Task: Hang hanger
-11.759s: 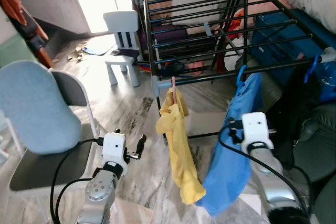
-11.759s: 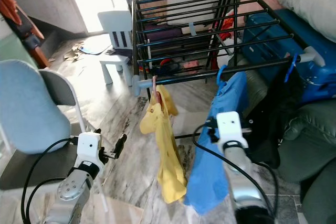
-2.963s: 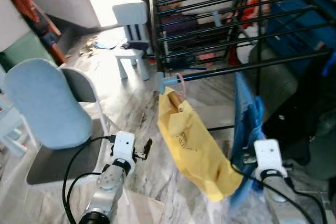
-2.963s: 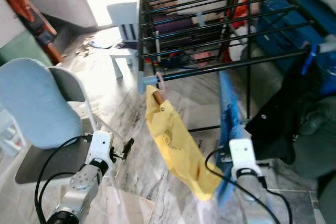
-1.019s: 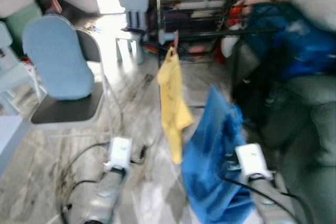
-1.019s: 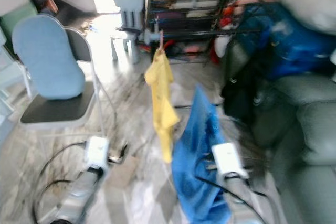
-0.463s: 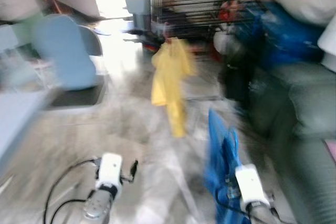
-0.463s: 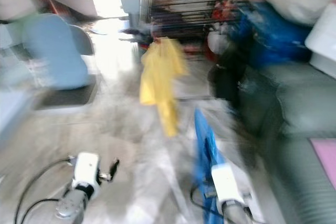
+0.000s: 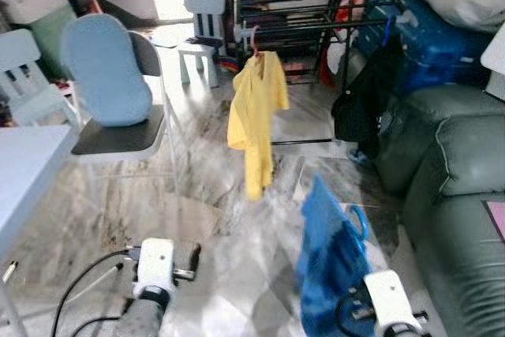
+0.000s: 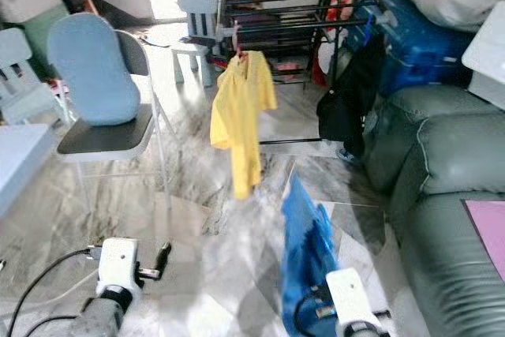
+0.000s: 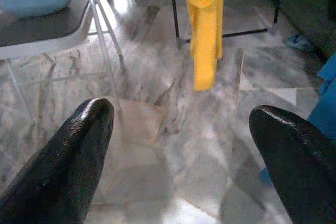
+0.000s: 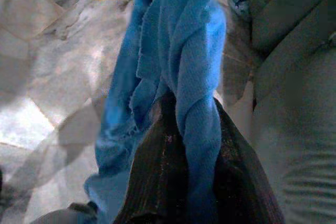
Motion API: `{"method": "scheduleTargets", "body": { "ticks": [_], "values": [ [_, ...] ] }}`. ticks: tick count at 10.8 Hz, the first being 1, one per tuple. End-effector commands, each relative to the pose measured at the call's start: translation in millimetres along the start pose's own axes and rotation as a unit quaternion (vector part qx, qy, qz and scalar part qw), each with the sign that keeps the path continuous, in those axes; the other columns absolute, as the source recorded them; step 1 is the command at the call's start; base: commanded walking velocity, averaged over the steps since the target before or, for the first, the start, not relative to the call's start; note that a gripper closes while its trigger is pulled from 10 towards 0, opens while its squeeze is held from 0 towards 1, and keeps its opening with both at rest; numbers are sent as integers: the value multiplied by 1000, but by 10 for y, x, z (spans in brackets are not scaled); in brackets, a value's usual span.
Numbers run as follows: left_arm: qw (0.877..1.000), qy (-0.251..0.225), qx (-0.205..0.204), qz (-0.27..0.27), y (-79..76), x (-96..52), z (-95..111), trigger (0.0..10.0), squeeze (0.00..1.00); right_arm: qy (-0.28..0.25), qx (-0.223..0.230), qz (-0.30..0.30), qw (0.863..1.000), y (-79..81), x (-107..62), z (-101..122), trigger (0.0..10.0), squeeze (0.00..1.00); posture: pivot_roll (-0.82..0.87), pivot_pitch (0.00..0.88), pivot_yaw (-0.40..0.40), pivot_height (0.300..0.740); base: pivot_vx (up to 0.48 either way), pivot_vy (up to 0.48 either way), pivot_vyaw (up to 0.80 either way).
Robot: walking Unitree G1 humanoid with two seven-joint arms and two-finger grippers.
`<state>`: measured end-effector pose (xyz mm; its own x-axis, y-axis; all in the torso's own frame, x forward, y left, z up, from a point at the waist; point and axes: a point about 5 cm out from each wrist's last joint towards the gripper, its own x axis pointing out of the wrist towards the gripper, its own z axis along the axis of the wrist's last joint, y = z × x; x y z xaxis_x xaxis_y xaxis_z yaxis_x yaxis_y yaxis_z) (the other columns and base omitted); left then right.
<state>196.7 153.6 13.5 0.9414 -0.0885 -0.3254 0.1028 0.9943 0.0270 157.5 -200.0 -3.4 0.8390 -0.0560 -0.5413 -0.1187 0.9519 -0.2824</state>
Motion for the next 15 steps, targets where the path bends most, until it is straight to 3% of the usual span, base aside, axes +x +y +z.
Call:
{"method": "scheduleTargets", "body": {
  "ticks": [1,3,5,6,7,8,10,12,15],
  "values": [
    [1000,-3,11,4,7,-12,49,10000,0,-32,5,2,999,0,-9,184,10000,0,-192,0,62,740,0,0,0],
    [998,-39,14,49,92,65,314,10000,0,-77,-4,25,997,59,74,507,10000,0,-185,0,97,740,0,0,0],
    [995,-53,38,75,198,260,423,10000,0,-103,-19,23,994,-19,234,781,10000,0,-206,0,87,740,0,0,0],
    [994,-53,23,95,263,344,472,10000,0,-118,-27,21,992,-70,276,906,10000,0,-221,0,82,740,0,0,0],
    [994,-60,13,95,193,494,569,10000,0,-124,-26,9,992,-196,413,1041,10000,0,-221,0,76,740,0,0,0],
    [993,-80,15,87,128,549,682,10000,0,-132,-23,3,991,-254,457,1149,10000,0,-214,0,71,740,0,0,0],
    [989,-94,5,112,185,627,758,10000,0,-147,-22,9,989,-267,491,1326,10000,0,-239,0,49,740,0,0,0],
    [980,-112,12,166,286,612,800,10000,0,-169,-56,36,983,-266,432,1474,10000,0,-257,0,36,740,0,0,0],
    [981,-108,10,161,234,601,722,10000,0,-161,-58,33,985,-248,484,1402,10000,0,-248,0,73,740,0,0,800]
  ]
}}
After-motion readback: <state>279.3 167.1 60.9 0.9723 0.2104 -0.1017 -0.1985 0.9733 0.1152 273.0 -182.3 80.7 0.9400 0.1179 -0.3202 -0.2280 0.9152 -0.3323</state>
